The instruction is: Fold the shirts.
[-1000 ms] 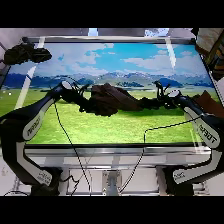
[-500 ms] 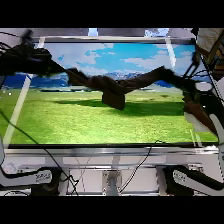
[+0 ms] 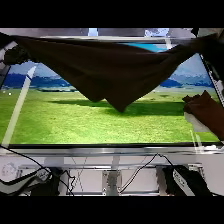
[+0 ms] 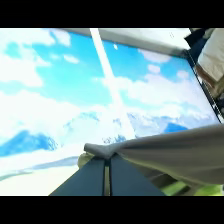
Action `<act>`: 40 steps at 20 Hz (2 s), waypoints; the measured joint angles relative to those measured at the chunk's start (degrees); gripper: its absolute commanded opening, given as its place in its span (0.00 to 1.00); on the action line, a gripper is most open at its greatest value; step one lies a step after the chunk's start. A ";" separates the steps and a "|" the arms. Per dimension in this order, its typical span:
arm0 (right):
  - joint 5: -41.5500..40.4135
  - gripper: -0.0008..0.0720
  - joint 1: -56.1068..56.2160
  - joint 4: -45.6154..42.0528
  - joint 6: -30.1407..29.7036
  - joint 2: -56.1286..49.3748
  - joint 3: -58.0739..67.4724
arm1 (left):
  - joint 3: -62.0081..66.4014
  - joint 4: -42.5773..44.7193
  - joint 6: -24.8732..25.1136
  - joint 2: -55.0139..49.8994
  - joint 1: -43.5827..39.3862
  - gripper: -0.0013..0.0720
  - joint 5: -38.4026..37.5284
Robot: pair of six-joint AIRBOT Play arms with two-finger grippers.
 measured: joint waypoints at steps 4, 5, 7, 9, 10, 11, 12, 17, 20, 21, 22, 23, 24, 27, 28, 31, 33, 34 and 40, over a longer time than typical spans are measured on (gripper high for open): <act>3.15 0.05 -1.29 -8.09 4.81 6.45 5.55 | 7.93 -0.09 0.07 1.51 1.16 0.03 1.33; 3.74 0.05 -1.42 -10.73 6.69 7.96 7.23 | 9.60 -0.02 0.07 2.25 1.27 0.03 1.70; 6.05 0.04 -1.60 -15.69 10.82 10.54 10.40 | 11.61 0.09 0.48 4.35 1.44 0.03 2.82; 10.58 0.05 -1.70 -20.57 14.78 12.63 13.09 | 12.66 1.29 0.98 6.99 1.51 0.03 3.78; 13.11 0.05 -1.70 -22.73 16.79 13.57 14.08 | 12.98 2.62 1.07 8.37 1.55 0.03 4.28; 15.98 0.04 -1.70 -24.96 19.17 14.51 14.86 | 13.22 4.28 1.16 9.90 1.55 0.03 4.72; 19.10 0.04 -1.73 -26.91 21.68 15.41 15.41 | 13.42 6.16 1.25 11.23 1.55 0.03 5.14; 36.52 0.05 -1.75 -31.80 29.33 17.49 16.48 | 11.76 12.15 1.36 13.53 1.55 0.03 7.30; 43.63 0.05 -1.75 -33.86 33.07 17.77 16.28 | 7.21 13.55 1.31 11.28 1.53 0.03 5.51; 45.09 0.05 -1.75 -34.45 34.29 17.81 15.58 | 5.40 13.38 0.92 10.05 1.49 0.03 4.09; 46.47 0.05 -1.75 -35.06 35.65 17.75 14.38 | 3.19 12.96 0.50 8.59 1.36 0.03 2.49; 47.54 0.05 -1.75 -35.54 36.72 17.59 12.81 | 0.98 12.76 0.46 7.08 0.96 0.03 0.90; 48.39 0.05 -1.75 -35.87 37.70 17.29 10.56 | -1.36 12.74 0.24 5.51 0.28 0.03 -0.59; 47.87 0.05 -1.75 -36.11 40.06 15.26 1.36 | -8.90 13.66 0.26 -0.24 -4.15 0.03 -3.37; 46.03 0.05 -1.75 -36.09 40.81 14.10 -2.05 | -11.08 14.40 0.55 -2.69 -6.32 0.03 -3.50; 34.49 0.05 -1.31 -34.38 42.29 8.98 -12.11 | -14.71 15.87 2.54 -10.43 -12.76 0.03 -0.66; 22.23 0.05 -0.15 -32.81 42.75 4.42 -17.00 | -15.80 16.48 3.50 -15.41 -16.63 0.03 5.40; 16.28 0.05 0.63 -32.24 42.93 1.92 -18.67 | -16.11 16.59 3.63 -17.35 -18.14 0.03 8.83; -18.25 0.42 6.38 -29.24 43.34 -12.59 -22.43 | -16.79 15.87 4.13 -23.12 -23.37 0.03 24.22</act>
